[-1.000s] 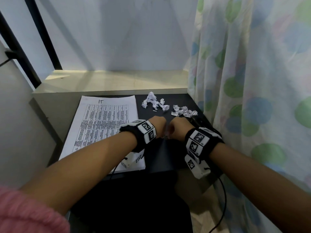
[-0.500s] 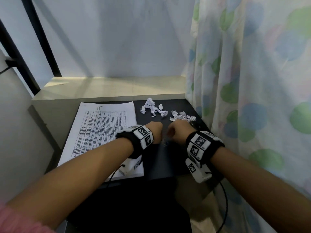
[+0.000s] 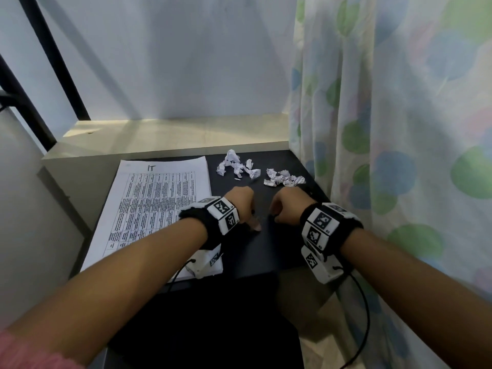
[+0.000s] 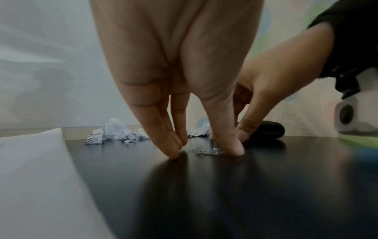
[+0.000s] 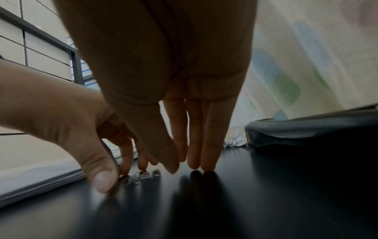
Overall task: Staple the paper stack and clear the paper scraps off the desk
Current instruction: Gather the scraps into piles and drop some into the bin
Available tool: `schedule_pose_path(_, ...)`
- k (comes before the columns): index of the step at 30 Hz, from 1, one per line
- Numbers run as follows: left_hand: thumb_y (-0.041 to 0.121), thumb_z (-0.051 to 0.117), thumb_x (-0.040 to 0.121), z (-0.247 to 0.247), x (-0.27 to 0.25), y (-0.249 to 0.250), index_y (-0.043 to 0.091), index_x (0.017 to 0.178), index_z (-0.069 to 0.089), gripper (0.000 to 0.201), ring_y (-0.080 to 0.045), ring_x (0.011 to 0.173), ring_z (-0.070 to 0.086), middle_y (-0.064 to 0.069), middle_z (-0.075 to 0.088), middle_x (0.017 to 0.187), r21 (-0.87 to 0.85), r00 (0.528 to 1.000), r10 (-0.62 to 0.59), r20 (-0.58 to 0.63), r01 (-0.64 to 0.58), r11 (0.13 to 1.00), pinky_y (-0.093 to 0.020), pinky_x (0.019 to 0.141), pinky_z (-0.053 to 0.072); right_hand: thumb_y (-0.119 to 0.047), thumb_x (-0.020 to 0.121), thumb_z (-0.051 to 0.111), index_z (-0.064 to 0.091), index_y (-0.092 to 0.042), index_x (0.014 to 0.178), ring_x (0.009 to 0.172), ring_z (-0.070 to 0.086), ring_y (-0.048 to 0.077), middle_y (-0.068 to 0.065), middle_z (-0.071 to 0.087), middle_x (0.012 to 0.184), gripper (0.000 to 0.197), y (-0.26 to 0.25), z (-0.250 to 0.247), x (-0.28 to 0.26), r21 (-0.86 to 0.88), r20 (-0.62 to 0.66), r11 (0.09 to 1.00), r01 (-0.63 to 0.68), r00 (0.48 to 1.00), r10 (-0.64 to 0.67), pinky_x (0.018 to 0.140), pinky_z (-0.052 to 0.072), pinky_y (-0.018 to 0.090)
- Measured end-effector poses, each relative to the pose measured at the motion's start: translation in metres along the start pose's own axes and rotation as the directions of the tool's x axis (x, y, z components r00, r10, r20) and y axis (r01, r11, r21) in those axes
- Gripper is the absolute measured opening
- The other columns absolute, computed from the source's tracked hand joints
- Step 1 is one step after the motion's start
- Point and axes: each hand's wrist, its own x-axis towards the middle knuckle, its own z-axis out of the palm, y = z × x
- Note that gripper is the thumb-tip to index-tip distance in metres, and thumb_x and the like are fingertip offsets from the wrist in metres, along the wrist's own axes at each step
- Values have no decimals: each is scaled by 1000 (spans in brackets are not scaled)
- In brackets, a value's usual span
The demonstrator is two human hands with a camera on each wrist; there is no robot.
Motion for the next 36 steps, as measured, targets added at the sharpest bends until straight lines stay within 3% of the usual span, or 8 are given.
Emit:
schedule_pose_path(2, 33, 83, 63, 0, -2, 2, 6, 104, 71, 50, -26, 101, 67, -9, 72, 107, 33, 1000, 1, -5, -1, 999, -35, 89, 54, -8, 77, 65, 74, -13, 99, 103, 66, 22, 7, 72, 109, 23, 3, 0, 1, 10, -16, 1000, -3, 1000, 3, 96, 51, 31)
schedule_pose_path(5, 24, 80, 70, 3, -4, 9, 6, 105, 72, 41, -29, 103, 66, -13, 71, 108, 71, 1000, 1, 16, -2, 997, -34, 88, 53, -10, 77, 64, 74, -13, 96, 102, 66, 23, 7, 72, 108, 22, 4, 2, -2, 11, -39, 1000, 6, 999, -6, 95, 52, 34)
schedule_pose_path(9, 9, 58, 87, 12, -14, 23, 0, 112, 64, 27, -34, 109, 62, -20, 64, 117, 140, 1000, -10, -25, 13, 990, -36, 89, 49, -10, 78, 62, 73, -12, 97, 103, 66, 23, 7, 71, 108, 22, 5, 2, -7, 16, -54, 1000, 12, 998, -11, 94, 52, 33)
schedule_pose_path(17, 2, 38, 94, 10, -26, 44, -8, 118, 55, 31, -38, 116, 57, -24, 57, 126, 186, 998, -6, -56, 17, 982, -38, 94, 46, -11, 80, 61, 72, -13, 100, 107, 64, 25, 8, 70, 112, 23, 1, 7, -21, 4, -60, 1000, 8, 998, -7, 94, 51, 31)
schedule_pose_path(24, 6, 52, 89, 5, -26, 37, -5, 111, 57, 26, -39, 109, 60, -24, 60, 120, 154, 994, -84, -75, 94, 984, -37, 88, 49, -7, 80, 60, 74, -13, 96, 104, 65, 23, 7, 72, 108, 22, 2, 5, -25, 51, -50, 999, 15, 999, -12, 92, 50, 27)
schedule_pose_path(30, 19, 56, 90, 7, -20, 25, 1, 104, 57, 23, -36, 112, 59, -21, 60, 122, 129, 999, -33, 3, 32, 991, -37, 89, 48, -6, 81, 60, 73, -11, 97, 105, 65, 22, 7, 72, 109, 22, 4, 4, -22, 63, -37, 997, 33, 999, -31, 94, 49, 27)
schedule_pose_path(33, 20, 55, 91, 5, -17, 22, -4, 113, 57, 33, -34, 114, 58, -20, 60, 123, 123, 1000, -15, 24, 12, 992, -35, 91, 47, -6, 81, 60, 74, -11, 98, 104, 66, 21, 7, 72, 108, 22, 4, 3, -18, 59, -38, 998, 37, 999, -34, 94, 49, 27)
schedule_pose_path(36, 17, 54, 91, -2, -15, 16, -8, 111, 61, 33, -35, 113, 60, -21, 62, 120, 87, 998, -28, 52, 24, 996, -36, 91, 47, -7, 80, 60, 73, -12, 98, 104, 66, 21, 6, 72, 108, 23, 2, 3, -15, 51, -35, 998, 30, 999, -28, 92, 48, 25)
